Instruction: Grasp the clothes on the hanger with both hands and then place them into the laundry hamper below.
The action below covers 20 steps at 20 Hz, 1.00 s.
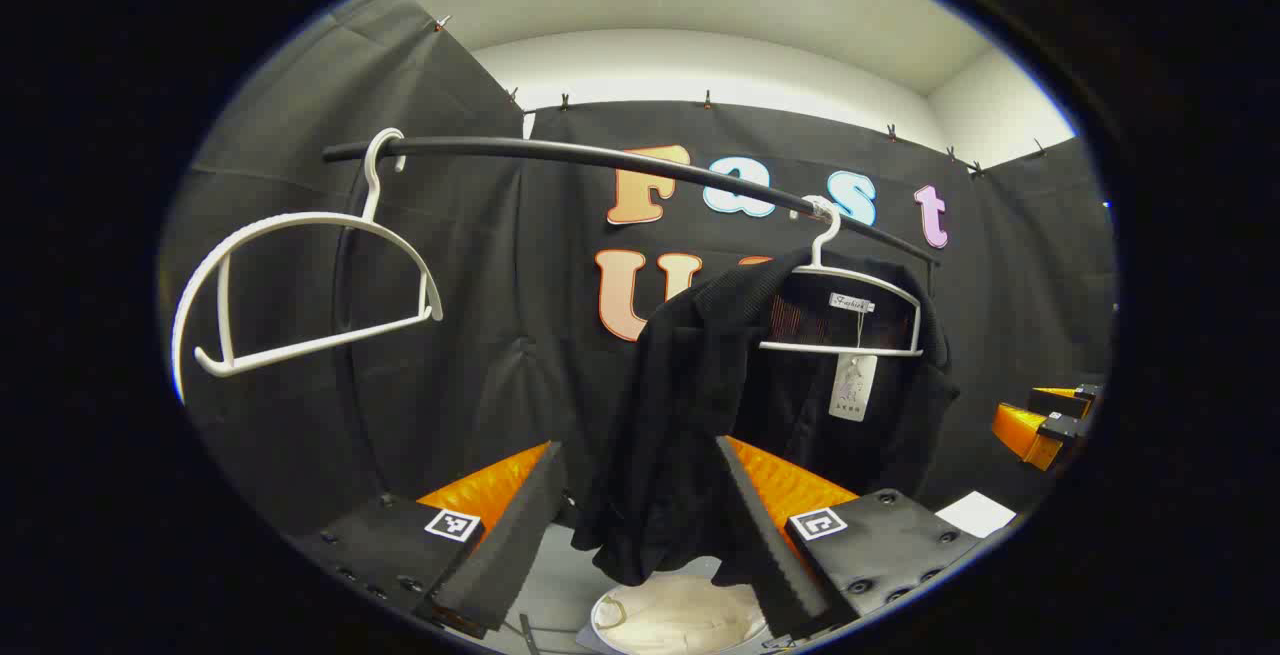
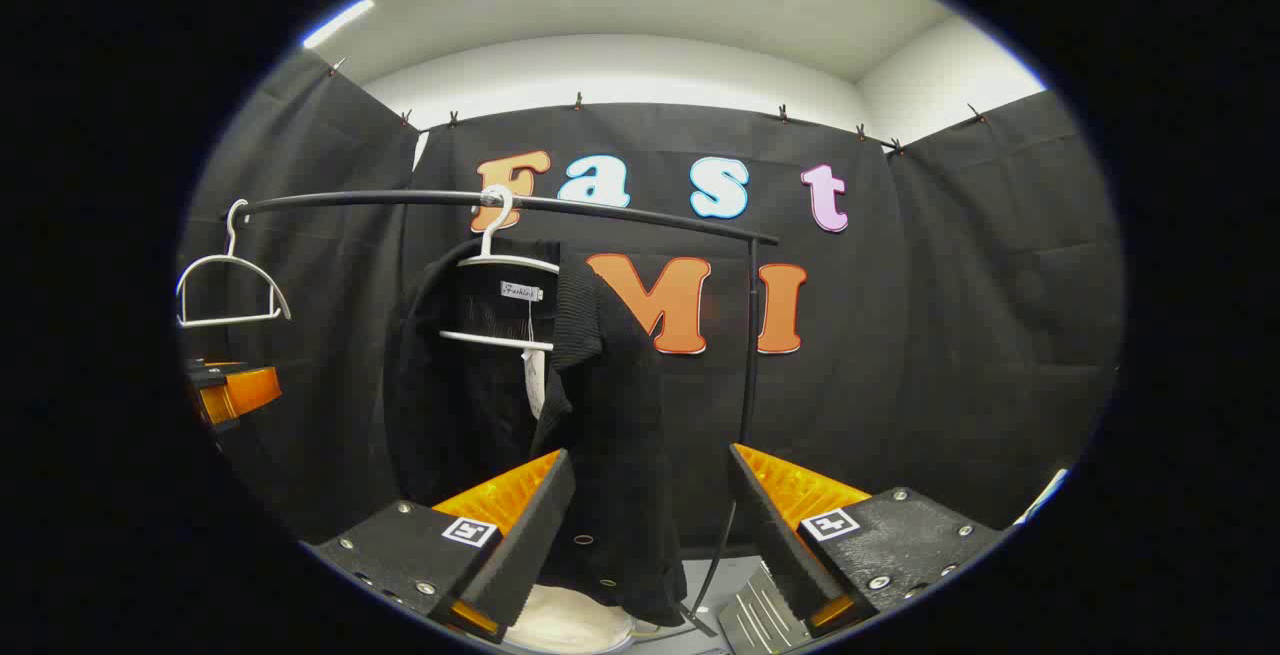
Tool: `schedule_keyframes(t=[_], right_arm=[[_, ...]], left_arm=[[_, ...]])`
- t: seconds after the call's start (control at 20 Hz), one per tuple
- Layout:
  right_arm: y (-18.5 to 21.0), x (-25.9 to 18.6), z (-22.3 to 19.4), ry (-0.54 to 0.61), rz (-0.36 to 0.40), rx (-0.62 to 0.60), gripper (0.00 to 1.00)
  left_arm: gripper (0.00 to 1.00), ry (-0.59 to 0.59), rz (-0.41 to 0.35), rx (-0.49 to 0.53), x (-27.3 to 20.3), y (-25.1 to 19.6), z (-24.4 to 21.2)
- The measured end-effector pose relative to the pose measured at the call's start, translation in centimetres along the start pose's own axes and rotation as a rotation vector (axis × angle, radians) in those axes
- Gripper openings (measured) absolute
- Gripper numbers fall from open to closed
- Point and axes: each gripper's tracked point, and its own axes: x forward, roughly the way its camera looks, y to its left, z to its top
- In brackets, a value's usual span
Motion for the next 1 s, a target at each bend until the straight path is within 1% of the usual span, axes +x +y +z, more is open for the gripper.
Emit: schedule_keyframes(t=[0.05, 0.1, 0.15, 0.2, 0.35, 0.4, 0.55, 0.6, 0.75, 0.8, 0.85, 0.9, 0.95, 1.0], right_arm=[[0.0, -0.1, 0.1, -0.001, 0.002, 0.003, 1.0], [0.1, -0.1, 0.1, -0.001, 0.003, 0.005, 1.0], [0.2, -0.1, 0.2, -0.002, 0.004, 0.005, 1.0], [0.2, -0.1, 0.2, -0.003, 0.005, 0.005, 0.88], [0.3, -0.3, 0.0, 0.002, 0.012, 0.005, 0.95], [0.4, -0.4, 0.0, 0.005, 0.012, 0.003, 0.95], [0.4, -0.4, -0.1, 0.008, 0.014, 0.007, 0.95], [0.3, -0.5, -0.2, 0.01, 0.012, 0.01, 1.0], [0.4, -0.4, -0.3, 0.015, 0.016, 0.022, 1.0], [0.4, -0.5, -0.3, 0.014, 0.016, 0.02, 1.0], [0.3, -0.4, -0.3, 0.014, 0.015, 0.016, 1.0], [0.4, -0.5, -0.3, 0.013, 0.017, 0.013, 1.0], [0.5, -0.5, -0.3, 0.013, 0.019, 0.014, 1.0], [0.7, -0.5, -0.3, 0.013, 0.025, 0.019, 1.0]], left_arm=[[0.97, -0.005, 0.001, 0.001, -0.1, 0.1, 0.2], [0.97, -0.013, -0.001, 0.001, -0.1, -0.1, 0.4], [0.93, -0.017, -0.001, 0.001, -0.2, -0.1, 0.5], [0.96, -0.018, 0.001, 0.003, -0.3, -0.1, 0.6], [0.96, -0.017, 0.004, 0.006, -0.4, 0.1, 0.6], [0.93, -0.017, 0.005, 0.005, -0.5, 0.0, 0.6], [0.93, -0.018, 0.006, 0.021, -0.7, 0.0, 0.7], [0.97, -0.018, 0.008, 0.026, -0.7, 0.0, 0.7], [0.96, -0.011, 0.003, 0.026, -0.9, -0.4, 0.4], [0.93, -0.012, 0.003, 0.025, -0.9, -0.4, 0.4], [0.93, -0.013, 0.005, 0.028, -1.0, -0.4, 0.4], [0.96, -0.014, 0.008, 0.032, -1.0, -0.3, 0.4], [0.93, -0.013, 0.011, 0.035, -1.1, -0.2, 0.3], [0.93, -0.013, 0.013, 0.036, -1.1, -0.2, 0.3]])
